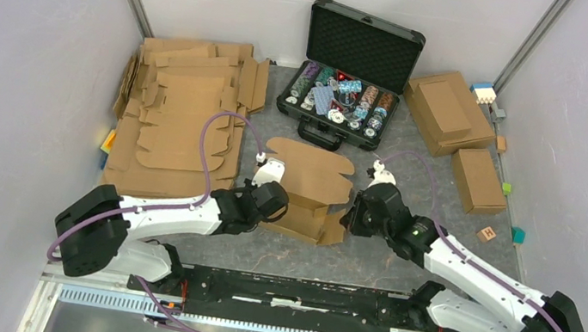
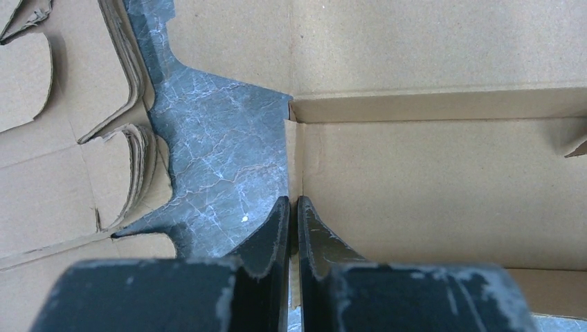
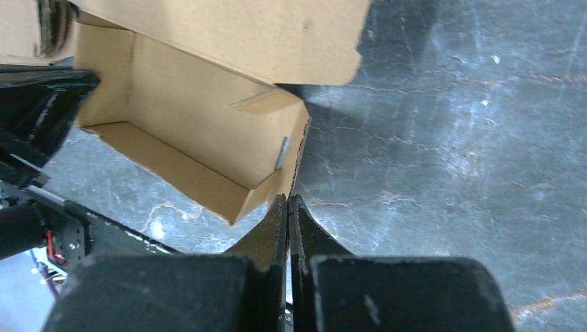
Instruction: Fold the paper box
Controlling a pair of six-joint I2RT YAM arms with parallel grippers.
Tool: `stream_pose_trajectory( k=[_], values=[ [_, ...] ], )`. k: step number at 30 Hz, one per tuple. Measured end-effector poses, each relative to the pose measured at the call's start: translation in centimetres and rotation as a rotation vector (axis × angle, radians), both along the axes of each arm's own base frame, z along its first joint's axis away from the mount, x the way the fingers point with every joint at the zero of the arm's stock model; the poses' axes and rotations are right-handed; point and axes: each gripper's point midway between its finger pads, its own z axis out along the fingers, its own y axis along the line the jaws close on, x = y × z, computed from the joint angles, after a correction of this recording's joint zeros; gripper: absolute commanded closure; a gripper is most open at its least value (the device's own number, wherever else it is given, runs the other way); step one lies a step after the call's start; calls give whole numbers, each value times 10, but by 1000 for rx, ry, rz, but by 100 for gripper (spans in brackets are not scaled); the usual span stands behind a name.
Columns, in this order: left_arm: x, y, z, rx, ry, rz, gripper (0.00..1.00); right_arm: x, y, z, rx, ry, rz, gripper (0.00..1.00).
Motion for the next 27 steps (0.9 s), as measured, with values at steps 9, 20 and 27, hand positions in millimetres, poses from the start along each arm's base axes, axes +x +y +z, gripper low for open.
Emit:
stream_pose_trajectory(
  k=[9, 20, 27],
  values=[
    [-1, -2, -1, 5, 1, -8, 98, 10, 27, 11, 73, -11, 54, 87],
    [-1, -4, -2, 4, 4, -10, 98, 13, 54, 21, 193, -57, 137, 30],
    [-1, -3, -2, 4, 4, -10, 98, 1, 51, 10, 214, -62, 176, 20]
  ],
)
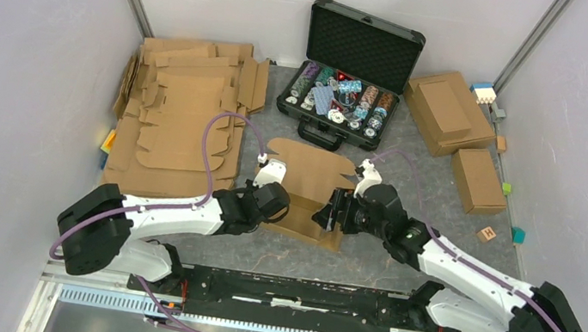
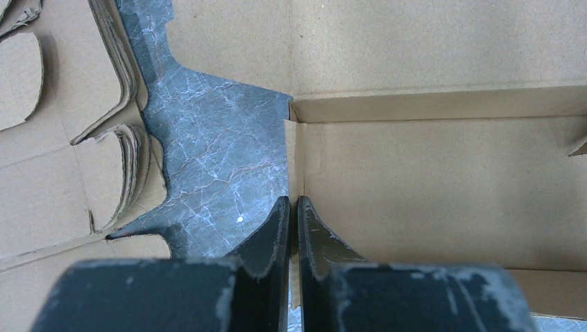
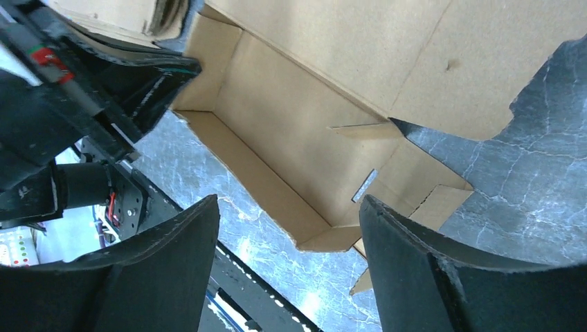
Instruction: Fold the paper box
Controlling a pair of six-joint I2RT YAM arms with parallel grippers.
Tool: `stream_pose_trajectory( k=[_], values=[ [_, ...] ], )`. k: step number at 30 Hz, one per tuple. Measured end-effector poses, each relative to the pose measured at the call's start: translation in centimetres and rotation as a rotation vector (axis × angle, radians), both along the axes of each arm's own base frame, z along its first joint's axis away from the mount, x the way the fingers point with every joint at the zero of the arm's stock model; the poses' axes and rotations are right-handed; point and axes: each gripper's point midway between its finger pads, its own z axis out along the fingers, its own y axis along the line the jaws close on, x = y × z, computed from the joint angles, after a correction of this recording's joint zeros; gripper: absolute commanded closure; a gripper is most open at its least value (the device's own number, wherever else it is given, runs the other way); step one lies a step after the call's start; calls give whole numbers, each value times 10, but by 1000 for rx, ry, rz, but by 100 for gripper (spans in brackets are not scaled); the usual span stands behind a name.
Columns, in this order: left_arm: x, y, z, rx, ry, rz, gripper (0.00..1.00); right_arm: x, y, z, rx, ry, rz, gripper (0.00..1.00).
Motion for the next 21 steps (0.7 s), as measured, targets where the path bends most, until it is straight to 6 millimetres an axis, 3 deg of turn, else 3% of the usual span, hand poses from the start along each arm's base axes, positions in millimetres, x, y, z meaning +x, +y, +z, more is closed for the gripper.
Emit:
stream_pose_trajectory(
  k=[7, 10, 11, 13, 15, 18, 21],
  values=[
    [7, 0, -2, -68, 47, 17, 98, 3, -26, 25, -22, -109, -69, 10],
    [17, 6, -3, -167, 74, 53, 98, 1, -40, 26, -22, -145, -111, 15],
    [18, 9, -3, -192, 80, 63, 98, 0, -45, 24, -25, -152, -125, 19],
    [18, 11, -4, -246, 101, 67, 98, -2, -58, 17, -46, -162, -159, 36],
    [21, 13, -4, -271, 111, 77, 98, -2, -73, 11, -91, -169, -208, 67],
    [25, 13, -5, -316, 127, 78, 98, 2, -97, -1, -186, -166, -294, 98],
    [25, 11, -5, -346, 140, 76, 98, 2, -110, -19, -286, -134, -322, 100]
  ],
)
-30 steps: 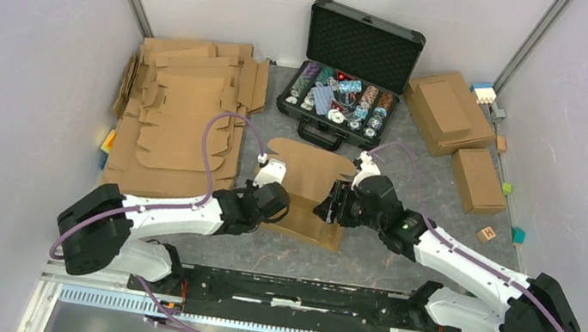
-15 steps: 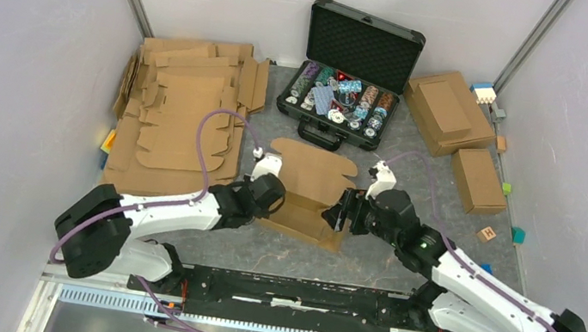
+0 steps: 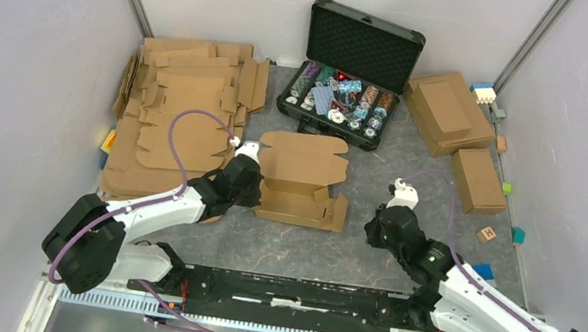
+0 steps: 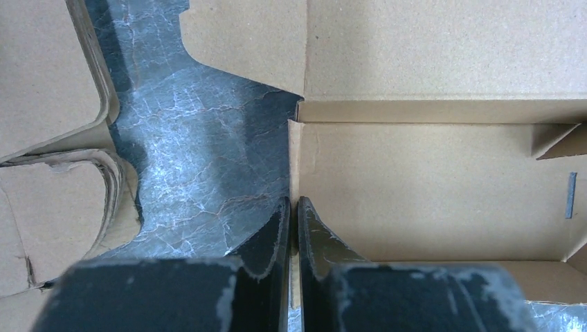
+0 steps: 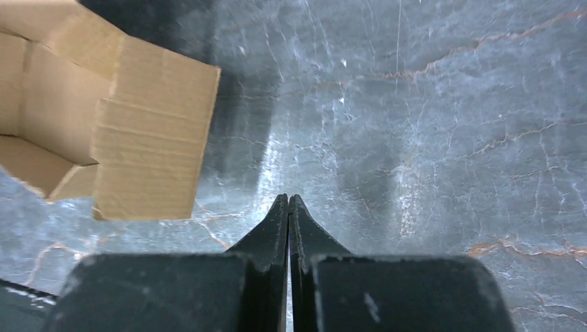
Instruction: Fold the paper box
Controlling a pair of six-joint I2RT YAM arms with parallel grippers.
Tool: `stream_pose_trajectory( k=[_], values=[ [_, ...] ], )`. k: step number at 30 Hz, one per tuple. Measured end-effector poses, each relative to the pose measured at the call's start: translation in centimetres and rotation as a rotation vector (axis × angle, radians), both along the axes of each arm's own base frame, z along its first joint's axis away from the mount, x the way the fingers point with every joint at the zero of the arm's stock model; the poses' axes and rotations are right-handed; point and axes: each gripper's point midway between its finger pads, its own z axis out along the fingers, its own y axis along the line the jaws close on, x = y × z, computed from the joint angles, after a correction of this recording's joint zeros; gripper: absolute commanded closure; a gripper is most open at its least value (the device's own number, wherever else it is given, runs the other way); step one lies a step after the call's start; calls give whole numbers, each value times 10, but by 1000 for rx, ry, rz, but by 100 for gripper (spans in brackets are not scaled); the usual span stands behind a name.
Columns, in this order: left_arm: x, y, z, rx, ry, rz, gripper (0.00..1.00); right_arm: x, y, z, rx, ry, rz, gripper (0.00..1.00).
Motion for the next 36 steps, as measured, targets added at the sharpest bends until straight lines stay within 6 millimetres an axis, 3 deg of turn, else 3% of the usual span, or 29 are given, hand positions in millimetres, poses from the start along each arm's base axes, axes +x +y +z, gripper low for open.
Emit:
stream_pose_trajectory(
  k=[4, 9, 16, 22, 28, 36],
  values=[
    [0, -2, 0, -16, 2, -3, 98, -2, 1, -22, -57, 64, 16, 100],
    [0, -2, 0, -20, 5, -3, 98, -3, 19, -38, -14, 91, 78, 100],
    [0, -3, 0, -21, 5, -4, 98, 5, 58, -24, 119, 47, 186, 100],
    [-1, -3, 0, -14, -1, -5, 98, 7, 76, -8, 195, 3, 248, 99],
    [-5, -8, 1, 13, -21, -21, 98, 7, 82, -5, 209, -4, 278, 97],
    [-8, -11, 2, 44, -40, -30, 98, 7, 85, -12, 184, 20, 294, 86]
  ],
)
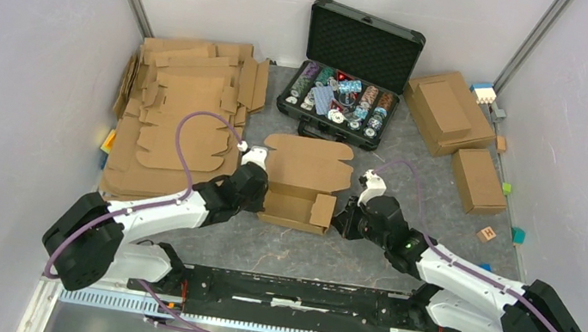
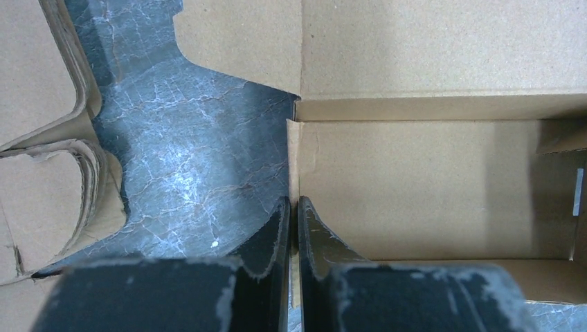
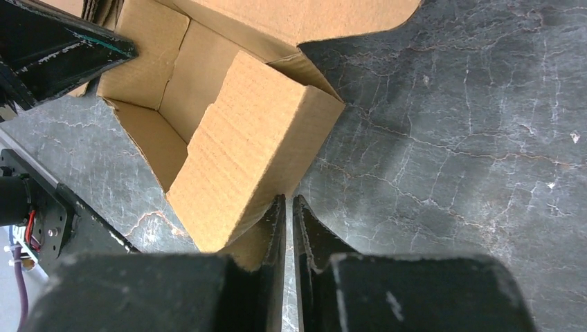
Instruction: Fold the paper box
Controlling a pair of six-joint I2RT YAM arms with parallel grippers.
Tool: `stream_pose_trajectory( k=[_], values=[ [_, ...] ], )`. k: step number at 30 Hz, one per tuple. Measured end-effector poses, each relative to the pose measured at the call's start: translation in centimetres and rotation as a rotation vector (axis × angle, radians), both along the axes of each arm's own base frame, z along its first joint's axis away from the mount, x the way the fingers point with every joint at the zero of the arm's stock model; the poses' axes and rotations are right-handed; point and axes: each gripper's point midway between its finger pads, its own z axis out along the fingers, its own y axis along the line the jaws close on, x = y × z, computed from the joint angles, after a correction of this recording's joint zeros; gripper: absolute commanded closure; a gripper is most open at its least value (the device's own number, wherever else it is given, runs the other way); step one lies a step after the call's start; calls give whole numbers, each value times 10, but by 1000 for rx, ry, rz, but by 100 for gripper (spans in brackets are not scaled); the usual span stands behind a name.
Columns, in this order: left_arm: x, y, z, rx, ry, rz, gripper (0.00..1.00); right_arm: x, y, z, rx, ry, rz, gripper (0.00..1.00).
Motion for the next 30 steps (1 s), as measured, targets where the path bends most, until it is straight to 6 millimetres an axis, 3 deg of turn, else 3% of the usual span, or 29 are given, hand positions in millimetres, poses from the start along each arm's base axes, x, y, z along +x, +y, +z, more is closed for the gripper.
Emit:
stream_pose_trajectory(
  k=[6, 14, 21, 30],
  values=[
    [-3, -1, 0, 34, -8, -4, 98, 1, 2, 6, 22, -13, -1, 80],
    [-6, -2, 1, 70, -17, -10, 98, 0, 6, 20, 89, -39, 2, 62],
    [-6, -1, 1, 76, -17, -7, 98, -7, 8, 9, 107, 4, 11, 46],
    [-7, -3, 1, 85, -25, -13, 98, -12, 13, -3, 112, 58, 21, 42]
  ],
)
